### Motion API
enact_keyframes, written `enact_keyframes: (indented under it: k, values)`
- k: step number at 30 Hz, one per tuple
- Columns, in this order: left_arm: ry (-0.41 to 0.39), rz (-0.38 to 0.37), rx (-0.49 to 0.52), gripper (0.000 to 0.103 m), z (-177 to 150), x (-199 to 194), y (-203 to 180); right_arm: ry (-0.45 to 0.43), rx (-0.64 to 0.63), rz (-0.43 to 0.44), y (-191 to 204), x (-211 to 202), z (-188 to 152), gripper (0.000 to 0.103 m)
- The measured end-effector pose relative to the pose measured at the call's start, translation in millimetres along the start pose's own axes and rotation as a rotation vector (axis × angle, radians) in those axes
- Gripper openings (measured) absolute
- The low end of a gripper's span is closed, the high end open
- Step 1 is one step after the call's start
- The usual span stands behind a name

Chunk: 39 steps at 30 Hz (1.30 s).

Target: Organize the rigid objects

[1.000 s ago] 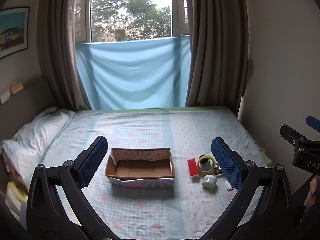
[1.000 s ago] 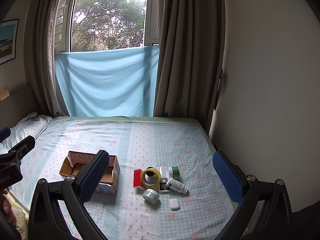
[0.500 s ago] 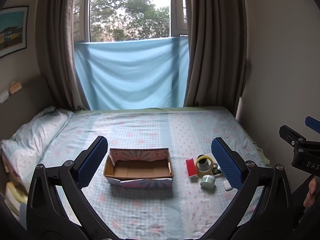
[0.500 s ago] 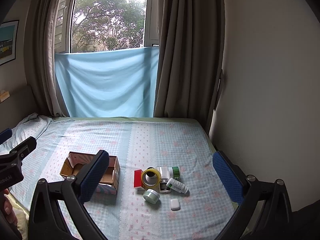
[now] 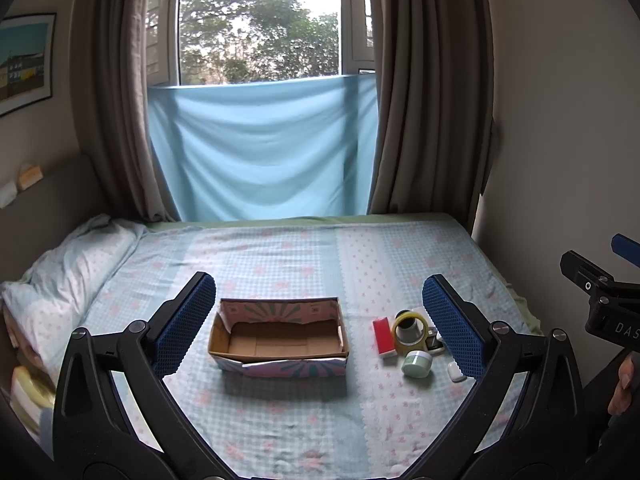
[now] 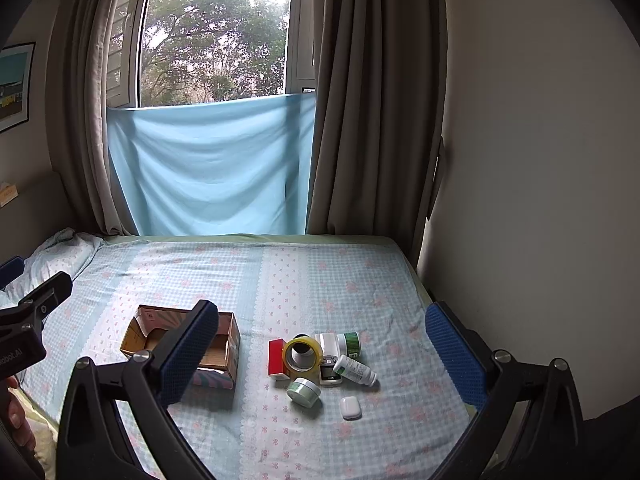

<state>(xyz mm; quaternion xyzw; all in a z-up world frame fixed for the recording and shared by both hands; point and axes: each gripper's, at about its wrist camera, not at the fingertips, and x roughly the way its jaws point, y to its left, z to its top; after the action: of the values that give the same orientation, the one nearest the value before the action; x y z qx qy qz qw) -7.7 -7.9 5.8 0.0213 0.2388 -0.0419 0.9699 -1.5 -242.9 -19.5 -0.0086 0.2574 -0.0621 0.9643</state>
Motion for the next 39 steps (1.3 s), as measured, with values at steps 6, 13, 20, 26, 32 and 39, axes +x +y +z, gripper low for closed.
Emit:
enact_keyframes:
  k: [6, 13, 20, 26, 32, 39]
  values:
    - [0.016, -0.017, 0.011, 0.103, 6, 6, 2, 0.005, 0.016, -0.013, -2, 1, 5, 0.103]
    - [0.055, -0.075, 0.075, 0.103, 10, 26, -1, 0.024, 0.050, -0.029, -7, 7, 12, 0.103]
    - [0.138, -0.198, 0.146, 0.103, -5, 69, -23, 0.101, 0.157, -0.055, -32, 31, 5, 0.103]
    - [0.235, -0.243, 0.197, 0.103, -22, 108, -63, 0.181, 0.183, -0.040, -64, 67, -7, 0.103]
    - [0.358, -0.262, 0.186, 0.103, -40, 161, -113, 0.252, 0.137, 0.037, -102, 125, -24, 0.103]
    - [0.537, -0.266, 0.066, 0.103, -67, 252, -162, 0.342, -0.017, 0.129, -135, 222, -59, 0.103]
